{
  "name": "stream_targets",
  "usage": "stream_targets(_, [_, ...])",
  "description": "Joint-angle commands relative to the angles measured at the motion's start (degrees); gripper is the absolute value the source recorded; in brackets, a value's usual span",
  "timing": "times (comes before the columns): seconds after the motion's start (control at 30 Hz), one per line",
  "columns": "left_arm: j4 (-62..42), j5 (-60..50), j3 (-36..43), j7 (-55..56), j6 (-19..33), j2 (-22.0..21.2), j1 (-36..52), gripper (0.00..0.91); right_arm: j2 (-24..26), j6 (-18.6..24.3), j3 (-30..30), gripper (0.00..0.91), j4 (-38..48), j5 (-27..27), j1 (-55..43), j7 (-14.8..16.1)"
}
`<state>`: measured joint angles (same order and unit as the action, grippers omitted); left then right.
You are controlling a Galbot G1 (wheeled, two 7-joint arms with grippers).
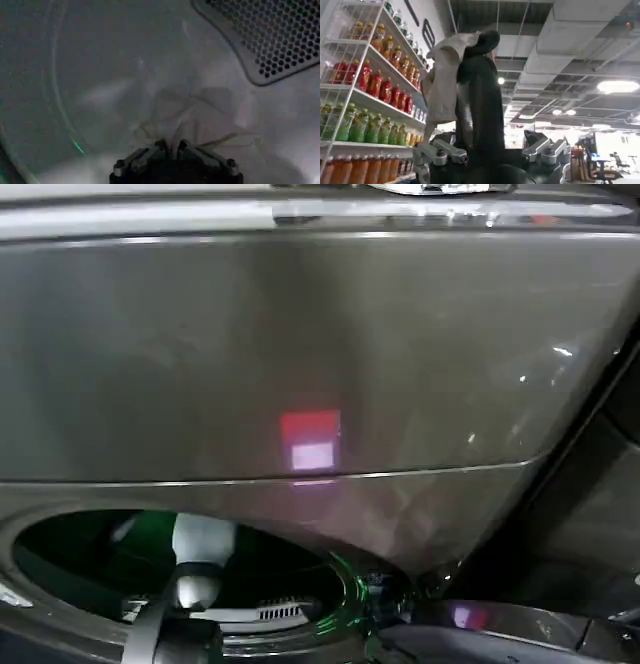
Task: Grasp the clothes from the dryer.
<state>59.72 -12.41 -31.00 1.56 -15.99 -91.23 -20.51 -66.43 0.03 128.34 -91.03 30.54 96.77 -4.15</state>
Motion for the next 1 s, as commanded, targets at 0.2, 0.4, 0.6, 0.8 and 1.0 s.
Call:
stream_targets(0.2, [-0.29, 3.38, 0.12, 2.13, -0.04, -0.27, -0.24, 0.0, 0.01, 0.69, 0.02, 0.907, -0.08, -0.06, 0.0, 0.58])
stream_targets(0.4, [-0.4, 3.92, 0.12, 1.86, -0.36, -0.17, -0.1, 0.0, -0.1, 0.88, -0.19, 0.907, -0.15, -0.23, -0.13, 0.76])
stream_targets(0.6, [-0.68, 4.0, 0.13, 1.5, -0.36, -0.19, 0.09, 0.0, -0.53, -0.71, 0.28, 0.907, -1.78, -0.41, -0.17, 1.79])
stream_targets(0.8, [-0.81, 4.02, 0.05, 1.04, -0.23, 0.13, 0.12, 0.0, -0.64, -1.71, 0.58, 0.907, -2.41, 0.22, -0.31, 1.95])
stream_targets(1.0, [-0.93, 4.01, 0.07, 0.64, -0.07, 0.14, 0.21, 0.0, -0.51, -2.17, 0.79, 0.907, -2.74, 0.33, -0.4, 2.11])
